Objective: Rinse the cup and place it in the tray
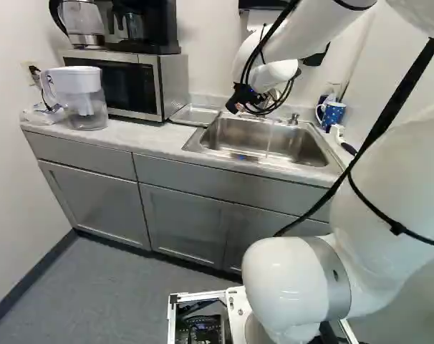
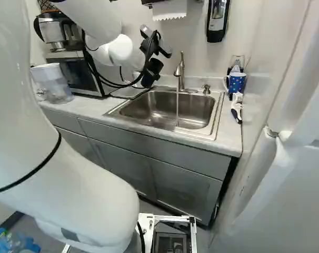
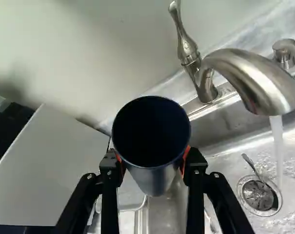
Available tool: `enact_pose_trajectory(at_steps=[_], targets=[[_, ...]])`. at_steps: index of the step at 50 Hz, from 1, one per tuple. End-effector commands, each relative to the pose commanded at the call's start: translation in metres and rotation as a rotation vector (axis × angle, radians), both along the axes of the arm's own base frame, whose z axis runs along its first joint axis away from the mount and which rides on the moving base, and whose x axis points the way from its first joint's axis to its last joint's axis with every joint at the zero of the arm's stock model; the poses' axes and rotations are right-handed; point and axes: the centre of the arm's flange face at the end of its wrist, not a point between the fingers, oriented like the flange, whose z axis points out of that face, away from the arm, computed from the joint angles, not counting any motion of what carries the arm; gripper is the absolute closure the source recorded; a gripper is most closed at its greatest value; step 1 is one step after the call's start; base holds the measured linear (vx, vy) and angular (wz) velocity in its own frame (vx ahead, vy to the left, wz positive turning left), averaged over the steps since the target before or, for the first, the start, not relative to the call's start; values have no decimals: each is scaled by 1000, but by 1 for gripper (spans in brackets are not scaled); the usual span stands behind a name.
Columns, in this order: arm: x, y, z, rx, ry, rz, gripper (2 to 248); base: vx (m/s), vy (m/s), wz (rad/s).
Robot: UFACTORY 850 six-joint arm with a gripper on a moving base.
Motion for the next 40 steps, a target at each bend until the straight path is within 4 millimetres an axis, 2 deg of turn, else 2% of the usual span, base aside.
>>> enact_pose_trajectory(at_steps=[40], targets=[[0,0,0,-385,26,167,125,0,0,0]])
